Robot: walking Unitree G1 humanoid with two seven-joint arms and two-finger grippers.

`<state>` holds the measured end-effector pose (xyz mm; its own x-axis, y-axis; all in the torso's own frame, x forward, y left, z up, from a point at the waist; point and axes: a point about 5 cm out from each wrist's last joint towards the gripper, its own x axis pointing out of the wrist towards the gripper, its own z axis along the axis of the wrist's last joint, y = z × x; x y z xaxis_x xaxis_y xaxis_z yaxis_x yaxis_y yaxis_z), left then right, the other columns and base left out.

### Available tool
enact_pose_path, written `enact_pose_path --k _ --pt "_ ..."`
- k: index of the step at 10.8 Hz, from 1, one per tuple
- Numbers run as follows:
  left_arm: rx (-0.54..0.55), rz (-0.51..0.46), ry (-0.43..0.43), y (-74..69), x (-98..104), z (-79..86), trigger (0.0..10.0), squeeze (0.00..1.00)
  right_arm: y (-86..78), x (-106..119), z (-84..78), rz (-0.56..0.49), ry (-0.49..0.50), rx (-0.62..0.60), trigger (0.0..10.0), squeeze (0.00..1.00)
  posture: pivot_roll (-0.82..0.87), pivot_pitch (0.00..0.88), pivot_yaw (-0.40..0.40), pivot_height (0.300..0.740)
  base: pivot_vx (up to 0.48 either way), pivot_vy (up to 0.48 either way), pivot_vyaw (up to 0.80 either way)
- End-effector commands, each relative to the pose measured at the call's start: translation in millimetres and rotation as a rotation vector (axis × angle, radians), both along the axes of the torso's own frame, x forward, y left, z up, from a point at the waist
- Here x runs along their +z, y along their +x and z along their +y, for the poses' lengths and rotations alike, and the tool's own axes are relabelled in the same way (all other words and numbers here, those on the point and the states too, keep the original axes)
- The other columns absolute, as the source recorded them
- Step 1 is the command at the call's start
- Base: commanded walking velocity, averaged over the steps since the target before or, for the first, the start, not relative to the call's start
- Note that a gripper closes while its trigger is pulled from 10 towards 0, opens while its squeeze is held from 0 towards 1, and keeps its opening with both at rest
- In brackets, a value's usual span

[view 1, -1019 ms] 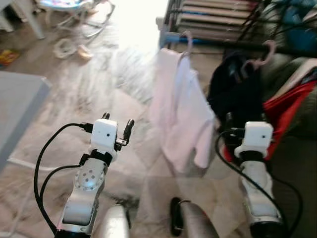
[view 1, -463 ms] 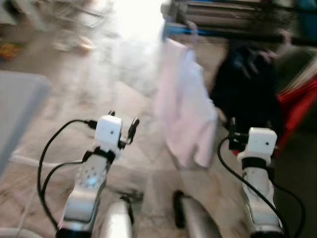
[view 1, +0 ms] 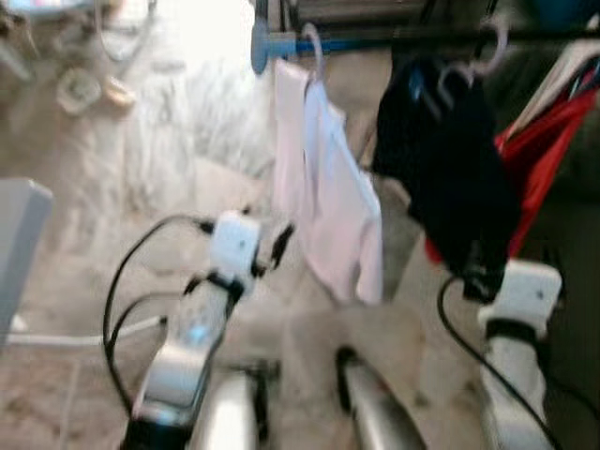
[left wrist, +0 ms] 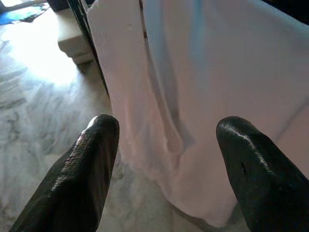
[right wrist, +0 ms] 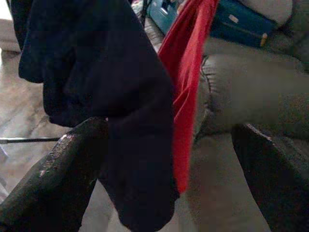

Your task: Hang hanger

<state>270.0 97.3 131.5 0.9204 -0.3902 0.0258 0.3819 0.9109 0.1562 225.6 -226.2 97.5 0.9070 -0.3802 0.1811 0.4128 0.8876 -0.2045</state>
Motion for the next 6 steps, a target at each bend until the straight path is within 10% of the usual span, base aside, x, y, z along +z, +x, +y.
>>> enact_pose_path --k 1,6 --pt "0.044 0.003 0.024 0.0 -5 7.1 10.0 0.00 -2.1 3 -0.3 -0.013 -0.012 -0.014 10.0 1.00 -0.09 0.346 0.152 0.740 0.000 0.000 0.00" --pt "0.217 -0.045 0.037 -4.9 -11 26.2 10.0 0.00 31.2 17 5.3 0.010 -0.083 0.164 10.0 1.00 -0.07 0.337 -0.022 0.740 0.000 0.000 0.00"
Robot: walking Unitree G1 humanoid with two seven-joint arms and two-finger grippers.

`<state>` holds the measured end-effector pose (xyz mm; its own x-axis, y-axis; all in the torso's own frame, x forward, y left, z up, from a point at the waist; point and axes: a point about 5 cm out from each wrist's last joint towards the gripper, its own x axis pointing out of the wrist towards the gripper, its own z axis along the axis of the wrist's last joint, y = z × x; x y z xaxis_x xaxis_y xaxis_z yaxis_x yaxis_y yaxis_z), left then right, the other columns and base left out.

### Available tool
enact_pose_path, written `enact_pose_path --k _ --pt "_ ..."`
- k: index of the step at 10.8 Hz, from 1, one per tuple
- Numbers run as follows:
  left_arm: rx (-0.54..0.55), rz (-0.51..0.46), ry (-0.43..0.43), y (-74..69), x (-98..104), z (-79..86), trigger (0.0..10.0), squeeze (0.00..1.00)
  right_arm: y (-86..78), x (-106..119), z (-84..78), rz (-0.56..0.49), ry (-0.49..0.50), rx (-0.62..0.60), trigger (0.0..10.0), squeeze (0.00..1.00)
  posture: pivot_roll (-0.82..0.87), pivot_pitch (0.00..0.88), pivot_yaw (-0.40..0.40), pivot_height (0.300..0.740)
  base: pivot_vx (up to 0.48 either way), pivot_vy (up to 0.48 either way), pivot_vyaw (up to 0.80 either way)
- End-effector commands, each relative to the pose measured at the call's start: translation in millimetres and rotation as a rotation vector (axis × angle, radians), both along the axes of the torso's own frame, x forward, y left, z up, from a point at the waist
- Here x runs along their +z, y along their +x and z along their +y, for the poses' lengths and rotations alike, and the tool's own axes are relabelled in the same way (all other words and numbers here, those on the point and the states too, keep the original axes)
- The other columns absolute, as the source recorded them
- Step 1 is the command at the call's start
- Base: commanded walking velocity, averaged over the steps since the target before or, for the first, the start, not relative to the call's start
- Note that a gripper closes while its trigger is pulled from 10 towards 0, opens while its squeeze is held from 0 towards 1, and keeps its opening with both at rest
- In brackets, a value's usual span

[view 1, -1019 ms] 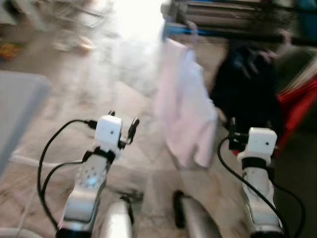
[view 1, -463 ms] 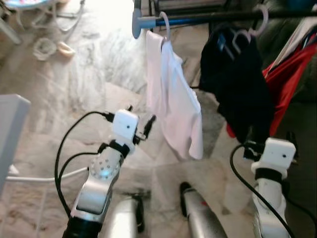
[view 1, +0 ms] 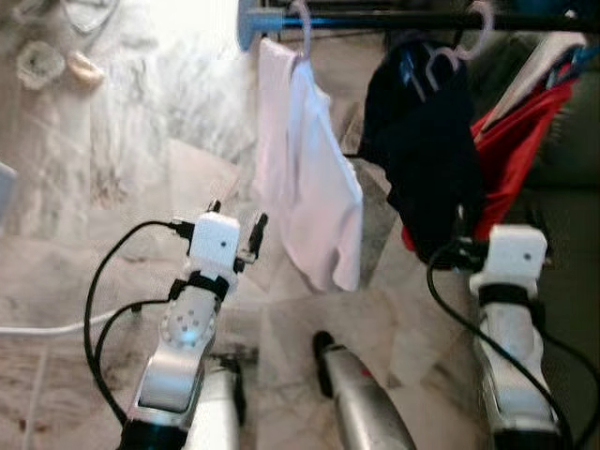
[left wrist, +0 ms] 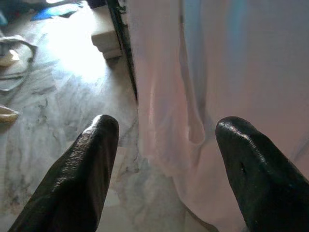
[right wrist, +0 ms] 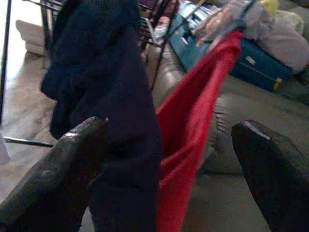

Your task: Hang hanger

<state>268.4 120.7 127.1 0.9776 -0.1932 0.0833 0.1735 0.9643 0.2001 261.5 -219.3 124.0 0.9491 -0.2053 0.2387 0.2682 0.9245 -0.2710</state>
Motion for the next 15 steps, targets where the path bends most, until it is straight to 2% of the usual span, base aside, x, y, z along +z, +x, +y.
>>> enact_pose_path --k 1,2,3,4,6,7,8,9,10,11,12,13,15 --pt "0.029 0.010 0.014 0.1 -4 6.9 10.0 0.00 -2.0 -9 -1.0 0.048 -0.002 0.004 10.0 1.00 -0.07 0.344 -0.030 0.740 0.000 0.000 -0.68" --pt "0.046 -0.013 0.020 6.4 1 11.0 10.0 0.00 1.5 -7 -1.7 0.051 -0.009 0.026 10.0 0.98 -0.07 0.354 -0.037 0.740 0.000 0.000 -0.80" --pt "0.059 -0.038 0.027 11.5 6 16.0 10.0 0.00 5.6 -5 -0.5 0.056 -0.022 0.063 10.0 0.90 -0.06 0.368 -0.038 0.740 0.000 0.000 0.00" --pt "0.074 -0.047 0.018 15.0 10 23.0 10.0 0.00 11.8 1 -1.8 0.049 -0.059 0.102 10.0 0.71 -0.06 0.377 -0.030 0.740 0.000 0.000 0.00" --pt "0.097 -0.052 0.029 17.0 13 32.2 10.0 0.00 29.4 15 -13.6 0.035 -0.064 0.120 10.0 0.61 -0.05 0.381 -0.019 0.740 0.000 0.000 0.00" --pt "0.093 -0.055 0.039 16.2 14 33.3 10.0 0.00 45.9 24 -20.3 0.046 -0.056 0.165 10.0 0.40 -0.03 0.382 -0.016 0.740 0.000 0.000 0.00" --pt "0.087 -0.056 0.045 15.5 15 33.0 10.0 0.00 65.2 33 -22.4 0.076 -0.071 0.223 10.0 0.04 -0.03 0.383 -0.016 0.740 0.000 0.000 0.00" --pt "0.086 -0.054 0.050 12.3 14 33.6 10.0 0.00 86.8 41 -21.1 0.132 -0.058 0.276 10.0 0.00 -0.01 0.385 -0.017 0.740 0.000 0.000 0.00" --pt "0.088 -0.053 0.051 11.1 14 33.7 10.0 0.00 94.7 41 -18.6 0.171 -0.039 0.298 10.0 0.00 0.00 0.385 -0.018 0.740 0.000 0.000 0.00" --pt "0.088 -0.051 0.054 9.9 14 33.3 10.0 0.00 110.1 46 -15.8 0.206 -0.025 0.296 10.0 0.00 0.02 0.386 -0.018 0.740 0.000 0.000 0.00" --pt "0.087 -0.053 0.055 9.6 16 32.6 10.0 0.00 122.8 57 -10.6 0.226 -0.061 0.293 10.0 0.00 0.03 0.386 -0.015 0.740 0.000 0.000 0.00" --pt "0.042 -0.025 0.035 7.5 14 30.7 10.0 0.00 129.1 60 -12.2 0.268 -0.056 0.267 0.0 0.00 0.04 0.389 -0.015 0.740 0.000 0.000 0.00" --pt "0.045 -0.026 0.059 3.1 13 34.9 10.0 0.00 135.1 68 -22.0 0.289 0.009 0.179 0.0 0.00 0.05 0.391 -0.017 0.740 0.000 0.000 0.00"
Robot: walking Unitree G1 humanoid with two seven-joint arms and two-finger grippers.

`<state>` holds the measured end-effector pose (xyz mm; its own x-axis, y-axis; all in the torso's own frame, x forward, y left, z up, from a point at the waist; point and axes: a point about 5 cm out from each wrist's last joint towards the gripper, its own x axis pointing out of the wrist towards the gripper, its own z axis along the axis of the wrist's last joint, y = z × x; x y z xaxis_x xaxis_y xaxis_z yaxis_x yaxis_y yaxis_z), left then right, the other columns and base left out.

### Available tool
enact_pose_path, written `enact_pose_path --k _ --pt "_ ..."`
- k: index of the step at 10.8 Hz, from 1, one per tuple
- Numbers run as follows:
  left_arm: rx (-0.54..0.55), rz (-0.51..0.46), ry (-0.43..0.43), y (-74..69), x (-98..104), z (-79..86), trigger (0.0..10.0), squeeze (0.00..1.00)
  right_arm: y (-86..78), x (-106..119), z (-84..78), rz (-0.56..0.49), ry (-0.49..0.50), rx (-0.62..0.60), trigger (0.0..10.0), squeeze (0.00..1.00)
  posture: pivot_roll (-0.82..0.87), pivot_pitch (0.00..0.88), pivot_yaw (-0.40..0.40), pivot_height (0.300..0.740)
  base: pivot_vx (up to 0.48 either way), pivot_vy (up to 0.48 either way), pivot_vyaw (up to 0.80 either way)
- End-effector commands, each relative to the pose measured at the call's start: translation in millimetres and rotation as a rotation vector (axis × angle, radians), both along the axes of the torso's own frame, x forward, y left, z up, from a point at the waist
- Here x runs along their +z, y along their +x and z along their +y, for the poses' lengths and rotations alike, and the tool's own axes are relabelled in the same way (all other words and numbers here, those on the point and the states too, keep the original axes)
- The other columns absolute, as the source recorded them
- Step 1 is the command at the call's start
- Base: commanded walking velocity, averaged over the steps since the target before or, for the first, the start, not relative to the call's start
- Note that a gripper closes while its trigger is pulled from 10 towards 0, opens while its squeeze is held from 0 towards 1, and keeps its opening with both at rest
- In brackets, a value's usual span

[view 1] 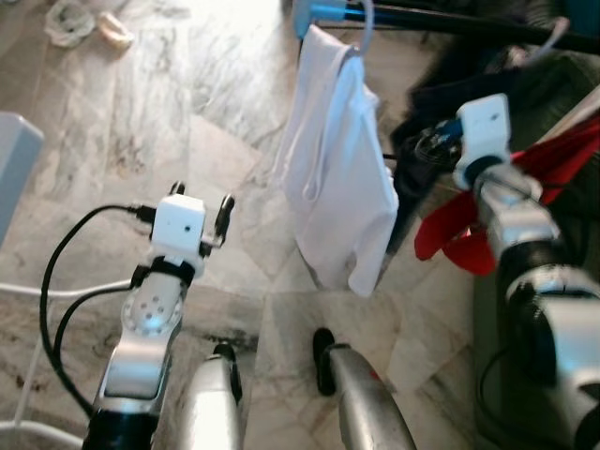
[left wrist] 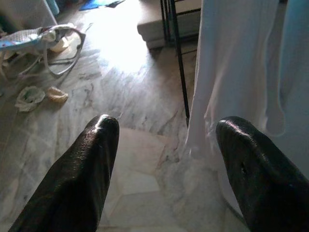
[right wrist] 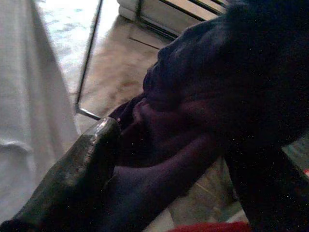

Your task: Hang hanger

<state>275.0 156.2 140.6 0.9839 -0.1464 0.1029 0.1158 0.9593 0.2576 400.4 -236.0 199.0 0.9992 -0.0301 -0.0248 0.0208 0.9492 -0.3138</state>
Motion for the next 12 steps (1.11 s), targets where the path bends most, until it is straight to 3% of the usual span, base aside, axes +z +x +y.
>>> enact_pose_path --k 1,2,5,9,12 --pt "-0.005 0.007 0.006 -3.6 -1 -0.7 10.0 0.00 -3.6 -6 -13.9 0.026 0.015 -0.070 0.0 0.00 0.05 0.391 -0.019 0.740 0.000 0.000 0.00" --pt "-0.013 0.011 0.001 -4.2 -1 -4.0 10.0 0.00 -4.3 -3 -20.4 0.001 0.021 -0.120 0.0 0.00 0.05 0.391 -0.019 0.740 0.000 0.000 0.00" --pt "-0.049 0.024 -0.006 -5.7 -3 -11.9 10.0 0.00 -5.9 -4 -21.2 -0.024 0.067 -0.109 0.0 0.00 0.04 0.392 -0.010 0.740 0.000 0.000 0.00" --pt "-0.049 0.024 -0.015 -2.8 -2 -15.4 10.0 0.00 -12.8 0 -38.4 -0.071 0.017 -0.168 0.0 0.00 0.02 0.387 -0.016 0.740 0.000 0.000 0.00" --pt "-0.048 0.026 -0.020 -0.9 -3 -17.9 10.0 0.00 -21.0 -19 -44.9 -0.019 0.028 -0.179 0.2 0.00 0.01 0.383 -0.014 0.740 0.000 0.000 0.00"
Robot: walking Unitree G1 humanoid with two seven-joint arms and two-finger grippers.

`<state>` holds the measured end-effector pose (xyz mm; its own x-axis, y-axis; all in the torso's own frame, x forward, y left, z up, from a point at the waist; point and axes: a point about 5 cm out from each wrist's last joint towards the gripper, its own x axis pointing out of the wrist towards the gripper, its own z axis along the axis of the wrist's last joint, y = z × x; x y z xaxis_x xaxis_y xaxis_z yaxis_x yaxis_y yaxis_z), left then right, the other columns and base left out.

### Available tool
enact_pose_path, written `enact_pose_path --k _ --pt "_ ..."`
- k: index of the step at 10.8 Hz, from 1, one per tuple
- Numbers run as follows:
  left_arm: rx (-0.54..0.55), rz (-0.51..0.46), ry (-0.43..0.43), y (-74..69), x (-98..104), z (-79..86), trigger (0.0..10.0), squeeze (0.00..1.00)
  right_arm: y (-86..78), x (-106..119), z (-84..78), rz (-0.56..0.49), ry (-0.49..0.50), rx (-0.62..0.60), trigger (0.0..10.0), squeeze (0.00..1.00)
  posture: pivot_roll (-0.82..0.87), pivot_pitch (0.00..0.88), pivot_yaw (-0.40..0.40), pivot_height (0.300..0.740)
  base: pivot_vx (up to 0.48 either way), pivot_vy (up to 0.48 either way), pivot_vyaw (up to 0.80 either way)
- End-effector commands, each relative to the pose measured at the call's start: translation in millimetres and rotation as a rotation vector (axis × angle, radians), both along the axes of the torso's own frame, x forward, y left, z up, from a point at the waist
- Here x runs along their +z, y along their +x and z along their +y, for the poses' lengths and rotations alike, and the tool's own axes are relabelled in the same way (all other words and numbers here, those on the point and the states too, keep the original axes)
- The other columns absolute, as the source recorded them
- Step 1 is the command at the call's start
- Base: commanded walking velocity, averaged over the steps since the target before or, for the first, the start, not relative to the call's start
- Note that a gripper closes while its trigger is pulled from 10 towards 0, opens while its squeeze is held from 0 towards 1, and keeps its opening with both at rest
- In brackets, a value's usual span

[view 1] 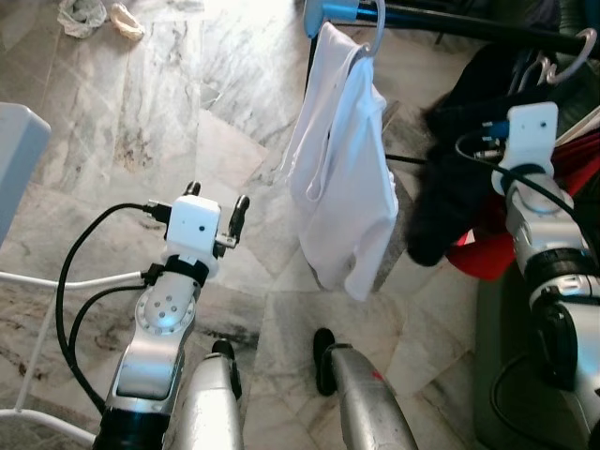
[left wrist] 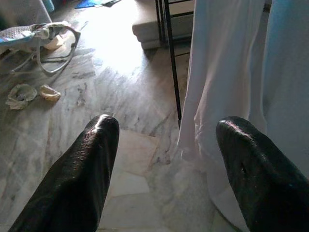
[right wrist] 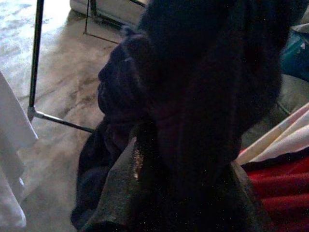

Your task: Hang hanger

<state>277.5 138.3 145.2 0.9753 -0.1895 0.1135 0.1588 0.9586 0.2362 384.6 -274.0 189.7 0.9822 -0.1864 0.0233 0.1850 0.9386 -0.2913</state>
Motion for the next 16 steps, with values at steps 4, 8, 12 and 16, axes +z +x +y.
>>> enact_pose_path --k 4,8,12,16 --pt "0.016 0.040 -0.007 -3.7 -10 -1.4 10.0 0.00 -8.1 -19 -4.8 0.093 -0.004 0.073 0.0 0.00 0.01 0.384 -0.029 0.740 0.000 0.000 0.00" --pt "0.014 0.041 -0.004 -1.5 -10 -0.8 10.0 0.00 -9.9 -16 -3.9 0.048 0.005 0.096 0.0 0.00 0.00 0.387 -0.026 0.740 0.000 0.000 0.00" --pt "0.032 0.027 0.002 -1.3 -11 -2.3 10.0 0.00 -25.6 0 21.7 -0.245 0.069 0.099 0.0 0.00 -0.02 0.383 -0.037 0.740 0.000 0.000 0.00" --pt "0.047 0.020 -0.014 -3.7 -11 -3.8 10.0 0.00 -82.0 -41 46.1 -0.246 -0.020 0.041 10.0 0.00 -0.02 0.379 -0.044 0.740 0.000 0.000 0.00"
